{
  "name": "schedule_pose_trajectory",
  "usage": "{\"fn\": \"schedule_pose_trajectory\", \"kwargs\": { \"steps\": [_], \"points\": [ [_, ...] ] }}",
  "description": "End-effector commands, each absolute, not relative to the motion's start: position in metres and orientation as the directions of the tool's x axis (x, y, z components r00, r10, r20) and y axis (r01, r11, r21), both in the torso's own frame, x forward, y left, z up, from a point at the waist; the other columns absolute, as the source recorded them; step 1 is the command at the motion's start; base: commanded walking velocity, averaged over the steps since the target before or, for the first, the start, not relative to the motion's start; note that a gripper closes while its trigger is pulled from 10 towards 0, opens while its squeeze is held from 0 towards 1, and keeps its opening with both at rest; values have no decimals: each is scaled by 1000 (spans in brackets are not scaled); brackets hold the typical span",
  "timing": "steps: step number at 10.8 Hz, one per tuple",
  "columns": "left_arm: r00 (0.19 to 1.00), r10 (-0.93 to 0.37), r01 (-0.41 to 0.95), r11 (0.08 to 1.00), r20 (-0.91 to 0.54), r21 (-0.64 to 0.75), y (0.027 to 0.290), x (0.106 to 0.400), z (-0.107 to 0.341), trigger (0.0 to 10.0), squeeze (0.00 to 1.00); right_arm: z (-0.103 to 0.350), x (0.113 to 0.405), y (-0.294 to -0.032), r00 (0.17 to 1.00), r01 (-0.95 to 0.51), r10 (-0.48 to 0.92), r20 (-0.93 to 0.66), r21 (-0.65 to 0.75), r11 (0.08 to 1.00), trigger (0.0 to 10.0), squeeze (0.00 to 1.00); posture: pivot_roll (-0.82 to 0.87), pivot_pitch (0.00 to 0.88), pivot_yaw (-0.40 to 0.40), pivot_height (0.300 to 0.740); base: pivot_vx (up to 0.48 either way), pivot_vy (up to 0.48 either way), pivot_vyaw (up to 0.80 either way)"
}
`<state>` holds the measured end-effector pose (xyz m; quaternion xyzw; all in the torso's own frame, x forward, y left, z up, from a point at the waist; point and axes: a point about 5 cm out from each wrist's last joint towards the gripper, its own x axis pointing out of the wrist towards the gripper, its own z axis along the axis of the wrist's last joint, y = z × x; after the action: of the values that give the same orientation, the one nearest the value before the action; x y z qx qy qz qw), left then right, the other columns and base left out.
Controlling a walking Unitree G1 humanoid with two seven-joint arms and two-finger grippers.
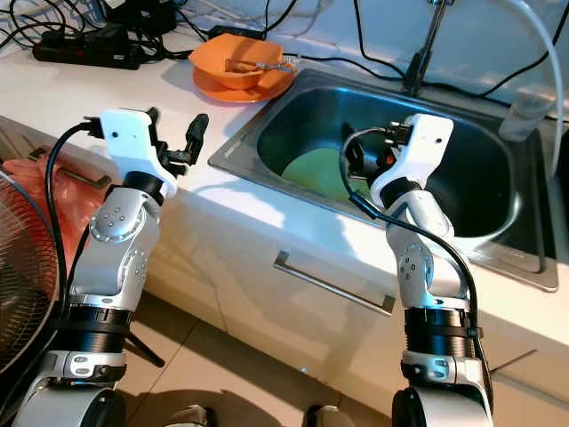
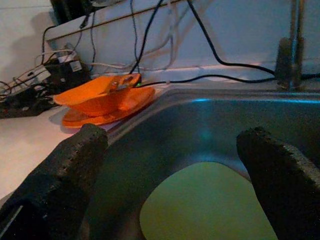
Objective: Kitchen organization
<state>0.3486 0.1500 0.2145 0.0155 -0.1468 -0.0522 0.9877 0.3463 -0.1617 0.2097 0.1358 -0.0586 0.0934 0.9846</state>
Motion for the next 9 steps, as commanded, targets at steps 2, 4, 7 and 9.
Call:
{"fn": "schedule_pose_trajectory", "kwargs": {
  "steps": [2, 4, 7, 9],
  "points": [
    [951, -74, 68, 997, 301, 31, 154, 347, 217, 10000, 1000, 215, 344, -159, 973, -210, 177, 147, 248, 946, 10000, 1000, -41, 30, -32, 740, 0, 0, 0],
    [951, -63, 56, 998, 301, 35, 160, 351, 220, 10000, 1000, 217, 344, -156, 973, -210, 177, 148, 244, 947, 10000, 1000, -40, 25, -19, 740, 0, 0, 0],
    [952, -62, 51, 998, 300, 46, 162, 354, 221, 10000, 1000, 216, 343, -154, 975, -202, 169, 147, 252, 946, 10000, 1000, -43, 13, -11, 740, 0, 0, 0],
    [950, -65, 60, 998, 304, 26, 160, 357, 223, 10000, 1000, 215, 345, -143, 972, -219, 188, 141, 258, 941, 10000, 1000, -40, 0, -13, 740, 0, 0, -391]
  ]
}}
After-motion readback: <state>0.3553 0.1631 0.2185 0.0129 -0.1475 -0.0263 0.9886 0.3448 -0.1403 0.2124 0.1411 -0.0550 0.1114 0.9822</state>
